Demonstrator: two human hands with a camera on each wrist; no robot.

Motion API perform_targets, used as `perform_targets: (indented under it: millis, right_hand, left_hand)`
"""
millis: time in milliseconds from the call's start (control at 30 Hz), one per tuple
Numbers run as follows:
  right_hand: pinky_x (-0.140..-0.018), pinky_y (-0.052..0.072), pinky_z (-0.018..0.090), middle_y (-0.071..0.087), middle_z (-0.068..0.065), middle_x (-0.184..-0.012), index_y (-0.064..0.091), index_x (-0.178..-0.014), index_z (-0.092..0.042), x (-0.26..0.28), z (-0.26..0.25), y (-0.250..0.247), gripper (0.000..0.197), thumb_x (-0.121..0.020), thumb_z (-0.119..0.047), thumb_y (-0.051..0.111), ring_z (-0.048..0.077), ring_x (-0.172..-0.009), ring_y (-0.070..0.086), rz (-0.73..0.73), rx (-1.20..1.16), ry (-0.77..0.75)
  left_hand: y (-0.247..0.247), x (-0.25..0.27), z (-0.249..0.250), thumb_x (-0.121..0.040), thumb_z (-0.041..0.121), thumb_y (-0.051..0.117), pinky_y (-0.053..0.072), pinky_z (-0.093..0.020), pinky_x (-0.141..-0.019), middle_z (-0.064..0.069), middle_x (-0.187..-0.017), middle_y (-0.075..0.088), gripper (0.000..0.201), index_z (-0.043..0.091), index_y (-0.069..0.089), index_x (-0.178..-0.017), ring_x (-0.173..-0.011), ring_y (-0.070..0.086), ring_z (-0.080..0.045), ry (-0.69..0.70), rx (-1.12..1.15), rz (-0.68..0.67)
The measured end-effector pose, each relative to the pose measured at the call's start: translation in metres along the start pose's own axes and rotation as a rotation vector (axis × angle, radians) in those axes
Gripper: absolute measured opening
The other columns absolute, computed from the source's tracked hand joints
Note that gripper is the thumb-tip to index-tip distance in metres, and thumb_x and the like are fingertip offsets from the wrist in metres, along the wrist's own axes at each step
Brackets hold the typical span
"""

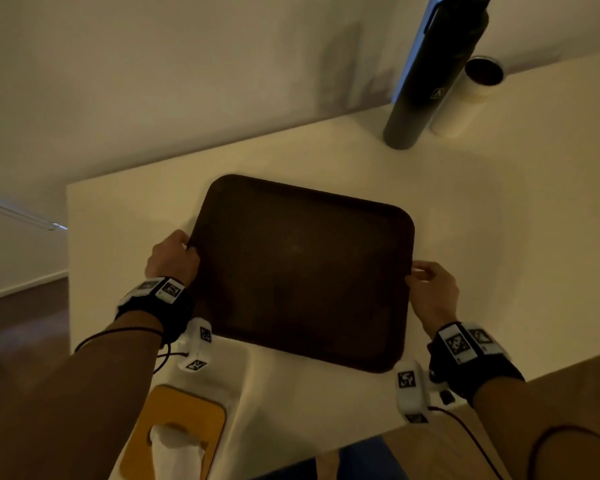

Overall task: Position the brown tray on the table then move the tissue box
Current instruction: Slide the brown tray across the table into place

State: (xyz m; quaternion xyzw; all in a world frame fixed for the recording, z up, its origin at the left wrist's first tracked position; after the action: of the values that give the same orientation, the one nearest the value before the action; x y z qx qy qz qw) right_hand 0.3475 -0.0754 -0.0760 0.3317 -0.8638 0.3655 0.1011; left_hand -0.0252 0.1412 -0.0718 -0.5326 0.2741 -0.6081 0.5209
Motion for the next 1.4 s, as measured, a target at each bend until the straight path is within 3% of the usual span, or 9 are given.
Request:
perform_targets:
  millis: [133, 267, 533, 633, 1033, 1399]
  right_hand:
    - [-0.076, 0.051, 0.032, 0.071, 0.012, -0.107, 0.067, -0.116, -0.01, -0.033, -0.03, 0.014, 0.03, -0.088, -0.006, 0.057, 0.022, -0.088, 0.064, 0.017, 0.025, -0.082]
    - [-0.078, 0.049, 0.03, 0.072, 0.013, -0.107, 0.069, -0.114, -0.011, -0.065, -0.059, 0.028, 0.029, -0.089, -0.006, 0.056, 0.02, -0.088, 0.062, 0.023, 0.054, -0.157]
    - [-0.079, 0.044, 0.027, 0.071, 0.012, -0.105, 0.07, -0.114, -0.013, -0.117, -0.116, 0.052, 0.034, -0.088, -0.005, 0.051, 0.02, -0.089, 0.061, 0.012, 0.144, -0.226]
    - [-0.08, 0.043, 0.026, 0.072, 0.012, -0.106, 0.071, -0.113, -0.014, -0.131, -0.13, 0.06, 0.035, -0.087, -0.005, 0.05, 0.027, -0.097, 0.065, -0.001, 0.169, -0.249]
    - [-0.086, 0.041, 0.027, 0.069, 0.011, -0.12, 0.068, -0.12, -0.016, -0.162, -0.16, 0.077, 0.038, -0.09, -0.004, 0.049, 0.028, -0.11, 0.062, -0.002, 0.241, -0.247]
    - [-0.084, 0.041, 0.026, 0.068, 0.011, -0.123, 0.068, -0.12, -0.018, -0.172, -0.169, 0.082, 0.038, -0.09, -0.004, 0.049, 0.027, -0.11, 0.062, 0.024, 0.239, -0.243]
  left_hand:
    - [-0.001, -0.006, 0.0, -0.084, 0.017, 0.05, 0.047, -0.042, -0.076, -0.017, -0.117, 0.065, 0.035, 0.017, 0.055, -0.119, -0.102, 0.062, -0.04, -0.068, 0.073, 0.036]
    - [0.001, -0.01, 0.003, -0.086, 0.016, 0.047, 0.047, -0.049, -0.084, -0.015, -0.126, 0.056, 0.047, 0.02, 0.047, -0.133, -0.108, 0.059, -0.041, -0.033, 0.083, 0.088]
    - [0.001, -0.023, 0.013, -0.09, 0.019, 0.046, 0.051, -0.048, -0.083, -0.014, -0.118, 0.062, 0.037, 0.015, 0.054, -0.126, -0.104, 0.061, -0.038, -0.011, 0.131, 0.158]
    - [0.002, -0.029, 0.015, -0.089, 0.017, 0.047, 0.051, -0.047, -0.081, -0.016, -0.113, 0.064, 0.037, 0.013, 0.055, -0.125, -0.1, 0.061, -0.038, -0.012, 0.166, 0.172]
    - [0.004, -0.049, 0.026, -0.089, 0.014, 0.049, 0.051, -0.046, -0.083, -0.016, -0.109, 0.065, 0.039, 0.012, 0.055, -0.127, -0.099, 0.062, -0.037, -0.045, 0.238, 0.181]
    - [0.003, -0.055, 0.033, -0.087, 0.014, 0.047, 0.052, -0.047, -0.084, -0.016, -0.109, 0.065, 0.04, 0.013, 0.055, -0.127, -0.099, 0.062, -0.038, -0.053, 0.256, 0.187]
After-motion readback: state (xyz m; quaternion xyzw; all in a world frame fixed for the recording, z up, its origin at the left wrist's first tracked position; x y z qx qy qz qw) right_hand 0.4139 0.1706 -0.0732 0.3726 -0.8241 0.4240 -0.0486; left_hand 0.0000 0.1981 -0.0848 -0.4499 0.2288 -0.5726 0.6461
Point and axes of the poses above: each hand's wrist, its own x-axis away from the middle knuckle, its own y-axis out of the palm, z = x × y, the point moved 3 cm from there along -x, towards the middle knuckle
